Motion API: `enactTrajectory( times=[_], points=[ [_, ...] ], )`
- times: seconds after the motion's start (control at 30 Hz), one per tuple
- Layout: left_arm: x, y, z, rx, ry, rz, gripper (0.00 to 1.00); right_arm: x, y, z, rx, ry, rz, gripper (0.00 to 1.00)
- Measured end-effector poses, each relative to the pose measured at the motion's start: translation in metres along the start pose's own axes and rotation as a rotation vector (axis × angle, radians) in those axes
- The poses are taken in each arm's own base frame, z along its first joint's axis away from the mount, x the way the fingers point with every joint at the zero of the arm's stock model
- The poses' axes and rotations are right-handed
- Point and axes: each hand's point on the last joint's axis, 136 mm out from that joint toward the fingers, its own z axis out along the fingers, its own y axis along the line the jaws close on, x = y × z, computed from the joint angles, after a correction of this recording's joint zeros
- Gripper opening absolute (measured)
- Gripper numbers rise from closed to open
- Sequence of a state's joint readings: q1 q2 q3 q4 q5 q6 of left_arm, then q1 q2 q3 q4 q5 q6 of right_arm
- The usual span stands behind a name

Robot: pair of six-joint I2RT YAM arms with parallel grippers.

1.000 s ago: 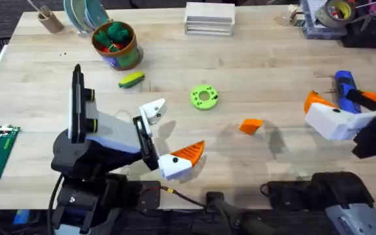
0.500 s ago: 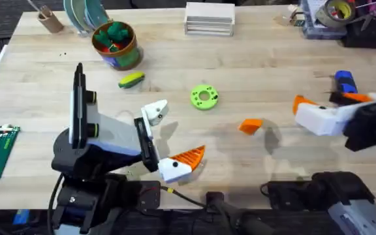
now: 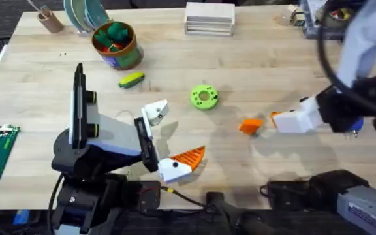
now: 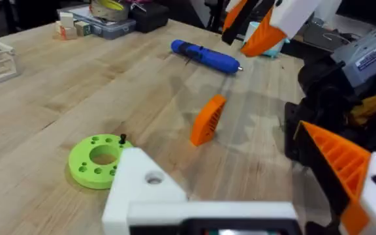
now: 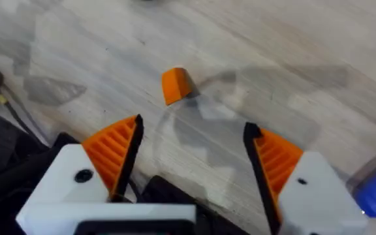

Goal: Pick up the gripper from the table and insert it into the empty holder that is missing its gripper. Then pick up a screw, insert it into the mounting hole, and use the screwdriver to tighten it. Finally, clean up the table by picking up the vegetable and placing it into the bucket.

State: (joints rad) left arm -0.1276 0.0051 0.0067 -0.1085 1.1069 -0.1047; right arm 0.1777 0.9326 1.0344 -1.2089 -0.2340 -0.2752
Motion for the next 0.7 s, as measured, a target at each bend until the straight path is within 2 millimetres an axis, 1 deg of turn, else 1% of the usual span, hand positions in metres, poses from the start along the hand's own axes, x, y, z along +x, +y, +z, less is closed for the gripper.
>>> enactTrajectory(
  times=[0.17, 0.3, 0.43, 0.57, 0.7],
  points=[
    [0.000, 0.000, 0.000, 0.000, 0.000, 0.000, 0.992, -0.007, 0.003, 0.017, -0.044, 0.052, -0.022, 0.992],
    [0.000, 0.000, 0.000, 0.000, 0.000, 0.000, 0.993, -0.003, 0.005, 0.030, -0.048, 0.133, -0.056, 0.994],
    [0.000, 0.000, 0.000, 0.000, 0.000, 0.000, 0.992, 0.001, 0.013, 0.044, -0.035, 0.182, -0.138, 0.994],
    [0.000, 0.000, 0.000, 0.000, 0.000, 0.000, 0.992, 0.010, 0.017, 0.062, 0.008, 0.210, -0.231, 0.994],
    [0.000, 0.000, 0.000, 0.000, 0.000, 0.000, 0.993, 0.013, 0.015, 0.078, 0.042, 0.206, -0.276, 0.994]
  ],
)
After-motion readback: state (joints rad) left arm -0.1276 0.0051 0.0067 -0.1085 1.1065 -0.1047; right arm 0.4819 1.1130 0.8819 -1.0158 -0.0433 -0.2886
